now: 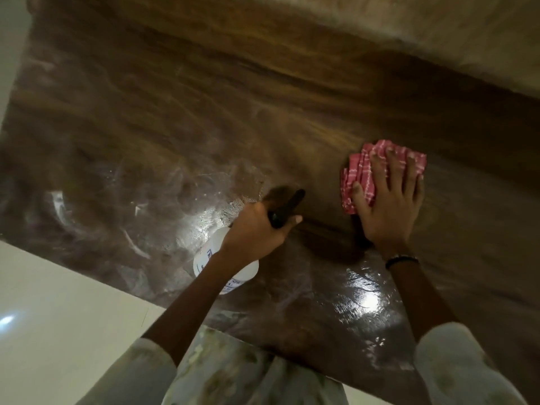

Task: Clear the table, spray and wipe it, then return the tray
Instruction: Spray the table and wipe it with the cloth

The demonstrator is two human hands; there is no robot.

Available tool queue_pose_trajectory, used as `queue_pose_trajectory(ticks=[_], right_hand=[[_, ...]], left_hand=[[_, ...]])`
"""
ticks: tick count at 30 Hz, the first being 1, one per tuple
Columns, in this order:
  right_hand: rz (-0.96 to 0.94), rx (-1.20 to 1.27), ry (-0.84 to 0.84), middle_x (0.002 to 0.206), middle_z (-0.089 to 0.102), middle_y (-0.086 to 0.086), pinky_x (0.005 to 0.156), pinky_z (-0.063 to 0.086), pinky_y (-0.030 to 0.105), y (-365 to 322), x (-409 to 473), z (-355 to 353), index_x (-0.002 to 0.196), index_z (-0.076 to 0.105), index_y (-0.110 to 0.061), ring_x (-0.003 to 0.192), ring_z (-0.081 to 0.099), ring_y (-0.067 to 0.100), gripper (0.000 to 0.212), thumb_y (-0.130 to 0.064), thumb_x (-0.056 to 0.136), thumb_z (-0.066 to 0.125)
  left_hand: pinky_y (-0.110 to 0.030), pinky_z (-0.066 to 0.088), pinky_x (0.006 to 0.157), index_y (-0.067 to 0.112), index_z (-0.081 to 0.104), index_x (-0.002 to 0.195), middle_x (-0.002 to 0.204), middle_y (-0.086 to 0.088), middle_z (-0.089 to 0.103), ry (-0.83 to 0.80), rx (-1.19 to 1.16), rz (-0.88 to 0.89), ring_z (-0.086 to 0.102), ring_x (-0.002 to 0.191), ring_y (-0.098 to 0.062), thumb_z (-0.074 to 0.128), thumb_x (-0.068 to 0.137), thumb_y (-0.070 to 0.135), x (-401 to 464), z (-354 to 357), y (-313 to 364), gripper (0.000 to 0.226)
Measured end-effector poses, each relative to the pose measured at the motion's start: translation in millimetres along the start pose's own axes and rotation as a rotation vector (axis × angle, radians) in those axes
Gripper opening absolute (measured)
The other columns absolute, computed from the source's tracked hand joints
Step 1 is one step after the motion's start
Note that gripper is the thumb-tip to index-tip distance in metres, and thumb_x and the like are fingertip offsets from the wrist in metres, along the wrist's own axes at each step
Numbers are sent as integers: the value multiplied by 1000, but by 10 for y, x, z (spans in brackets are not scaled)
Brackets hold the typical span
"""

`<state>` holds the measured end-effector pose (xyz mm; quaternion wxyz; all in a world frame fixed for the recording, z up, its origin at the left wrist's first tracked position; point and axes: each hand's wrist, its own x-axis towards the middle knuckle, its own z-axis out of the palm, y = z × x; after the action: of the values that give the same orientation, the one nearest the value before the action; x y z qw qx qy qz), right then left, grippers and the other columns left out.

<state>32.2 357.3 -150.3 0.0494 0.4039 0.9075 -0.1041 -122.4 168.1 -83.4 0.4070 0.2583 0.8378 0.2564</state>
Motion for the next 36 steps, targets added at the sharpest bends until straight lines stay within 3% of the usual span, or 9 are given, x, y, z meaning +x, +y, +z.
queue_pose_trajectory(ticks=[3, 6, 8, 12, 18, 22, 27, 32, 36], right_hand=[[1, 0, -12, 158, 22, 3, 116, 16, 53, 44, -132, 24, 149, 27, -28, 147, 12, 30, 69, -65, 91, 18], [7, -4, -6, 158, 22, 2, 115, 16, 52, -4, -97, 32, 149, 26, -30, 146, 12, 30, 68, -65, 90, 20], [28, -12, 14, 158, 21, 2, 115, 17, 54, -99, -30, 45, 149, 25, -30, 146, 12, 31, 67, -65, 91, 20], [20, 46, -3, 158, 23, 5, 115, 14, 57, -529, 215, 101, 149, 26, -27, 145, 16, 36, 70, -65, 90, 25], [-354, 60, -22, 154, 32, 5, 114, 17, 57, -1188, -90, 270, 146, 35, -25, 143, 23, 34, 68, -60, 88, 39], [-552, 26, -75, 152, 36, 3, 113, 22, 56, -926, -643, 279, 141, 41, -27, 142, 26, 30, 60, -60, 92, 33], [-340, -46, -78, 155, 30, 2, 114, 21, 52, -299, -683, 198, 145, 33, -31, 144, 20, 31, 65, -64, 89, 29], [-60, 64, -4, 156, 26, 5, 115, 14, 57, -880, -292, 196, 148, 30, -27, 145, 17, 34, 69, -64, 90, 28], [-282, 63, -43, 156, 27, 6, 114, 14, 60, -1298, -382, 299, 148, 30, -25, 145, 17, 35, 67, -60, 90, 33]], left_hand=[[-20, 30, 46, 31, 38, 54, 45, 11, 38, 17, 37, -10, 41, 39, -3, 68, 81, 40, -71, 95, -15, 42], [-20, 35, 48, 32, 44, 61, 49, 12, 44, -19, 35, 19, 46, 44, -3, 67, 81, 44, -77, 145, -80, 32], [-20, 38, 51, 26, 57, 74, 53, 15, 46, -20, 41, 53, 48, 48, -2, 66, 80, 46, -91, 158, -140, 24], [-20, 34, 48, 19, 67, 107, 52, 17, 43, 66, 25, 81, 45, 46, -4, 66, 79, 49, -180, 163, -224, 40], [-11, 28, 46, 16, 62, 83, 51, 10, 46, 60, -31, 57, 47, 44, -2, 67, 82, 43, -503, 20, -370, 27], [-9, 32, 51, 14, 62, 78, 57, 7, 53, 113, -141, 19, 50, 51, -3, 69, 81, 34, -694, -49, -448, 22], [-10, 31, 49, 12, 64, 75, 51, 6, 48, 110, -129, 21, 48, 47, -8, 67, 81, 42, -790, -1, -539, 30], [-18, 29, 47, 12, 61, 75, 54, -7, 52, 119, -69, 109, 45, 47, -18, 62, 82, 50, -858, 15, -590, 39], [-21, 27, 47, 7, 60, 75, 54, -14, 50, 127, -56, 147, 42, 47, -22, 61, 83, 50, -884, 16, -572, 43]])
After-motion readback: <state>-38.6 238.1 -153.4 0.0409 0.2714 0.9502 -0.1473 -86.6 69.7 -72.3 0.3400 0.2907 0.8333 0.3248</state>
